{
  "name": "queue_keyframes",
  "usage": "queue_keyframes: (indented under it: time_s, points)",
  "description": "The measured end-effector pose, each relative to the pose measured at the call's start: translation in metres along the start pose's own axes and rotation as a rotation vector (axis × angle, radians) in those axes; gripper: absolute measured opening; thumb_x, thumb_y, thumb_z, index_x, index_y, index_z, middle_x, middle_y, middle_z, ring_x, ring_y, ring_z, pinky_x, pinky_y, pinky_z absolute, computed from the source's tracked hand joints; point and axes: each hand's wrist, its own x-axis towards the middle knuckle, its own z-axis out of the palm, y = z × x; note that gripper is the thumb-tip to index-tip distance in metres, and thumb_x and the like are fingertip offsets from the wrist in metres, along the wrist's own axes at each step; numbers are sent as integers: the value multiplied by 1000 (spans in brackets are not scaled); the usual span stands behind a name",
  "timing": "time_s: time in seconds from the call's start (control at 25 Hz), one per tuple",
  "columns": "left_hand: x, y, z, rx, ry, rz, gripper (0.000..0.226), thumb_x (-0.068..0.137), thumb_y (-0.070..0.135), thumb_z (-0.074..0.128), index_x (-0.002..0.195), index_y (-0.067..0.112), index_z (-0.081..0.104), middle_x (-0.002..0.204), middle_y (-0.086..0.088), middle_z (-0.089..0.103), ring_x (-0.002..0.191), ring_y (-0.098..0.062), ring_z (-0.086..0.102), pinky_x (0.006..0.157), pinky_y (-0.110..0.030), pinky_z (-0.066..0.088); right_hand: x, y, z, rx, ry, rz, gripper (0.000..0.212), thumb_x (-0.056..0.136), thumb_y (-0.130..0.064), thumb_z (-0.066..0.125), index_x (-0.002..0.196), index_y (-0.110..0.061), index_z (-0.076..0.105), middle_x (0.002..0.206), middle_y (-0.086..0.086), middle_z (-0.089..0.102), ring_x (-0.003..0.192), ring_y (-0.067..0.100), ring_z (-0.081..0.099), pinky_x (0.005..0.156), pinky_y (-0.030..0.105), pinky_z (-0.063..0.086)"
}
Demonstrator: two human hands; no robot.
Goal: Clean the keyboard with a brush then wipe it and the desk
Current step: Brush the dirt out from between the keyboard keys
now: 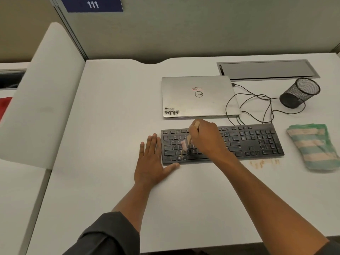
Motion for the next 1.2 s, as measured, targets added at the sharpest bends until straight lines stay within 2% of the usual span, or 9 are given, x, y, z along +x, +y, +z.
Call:
queue_keyframes:
  time_s: [0.08,0.16,0.2,0.36,0.56,0.76,0.88,1.0,1.2]
  points:
    - [1,1,0,3,1,-3,123,77,96,9,161,9,-7,169,-6,-16,153,-17,-24,126,-44,-11,2,-1,-2,32,49,-22,25,99,-25,44,86,-11,59,69,1,64,65,15,61,61,33,48]
    - [1,1,0,2,-1,3,121,79,95,16,161,10,-8,169,-6,-17,153,-17,-24,126,-44,-12,0,-2,1,17,41,-36,24,100,-25,45,86,-10,58,64,-4,60,58,2,56,54,25,45]
    - [1,1,0,0,1,5,120,80,94,19,161,10,-9,169,-6,-17,153,-17,-24,126,-44,-12,-2,-1,5,-3,29,-42,25,100,-25,45,86,-9,58,62,-3,59,56,2,56,53,25,44]
    - [-1,1,1,3,19,7,119,83,93,22,161,10,-9,169,-6,-17,154,-18,-23,126,-44,-11,-12,6,7,-71,-28,-40,26,98,-26,46,86,-10,62,68,4,66,67,21,62,65,36,52]
    - [-1,2,2,17,12,5,120,81,94,16,161,9,-9,169,-7,-16,154,-19,-22,126,-45,-10,-6,7,-3,62,14,-27,22,98,-28,48,89,-16,64,73,1,69,70,19,66,68,35,54]
    - [-1,3,1,4,14,-2,119,81,94,17,161,10,-9,169,-7,-15,154,-18,-22,126,-44,-11,-12,4,4,-95,-89,-14,31,97,-25,46,82,-7,66,70,6,70,71,22,66,72,37,55]
    - [-2,3,1,13,19,3,117,83,92,22,161,10,-8,170,-8,-12,155,-19,-20,126,-44,-11,-9,5,-2,-17,-86,27,29,97,-26,46,84,-10,66,67,2,71,66,15,67,72,37,57]
    - [-2,3,1,6,25,3,118,83,92,24,161,10,-7,170,-8,-12,155,-19,-19,126,-44,-11,-10,3,-1,23,-47,14,25,98,-28,46,88,-15,64,72,0,70,73,18,67,74,34,55]
    - [-2,3,0,-4,13,2,117,82,91,22,162,10,-7,170,-7,-13,155,-18,-20,125,-43,-12,-27,3,11,-75,-110,-31,31,98,-25,43,84,-9,65,70,6,69,69,23,67,70,40,56]
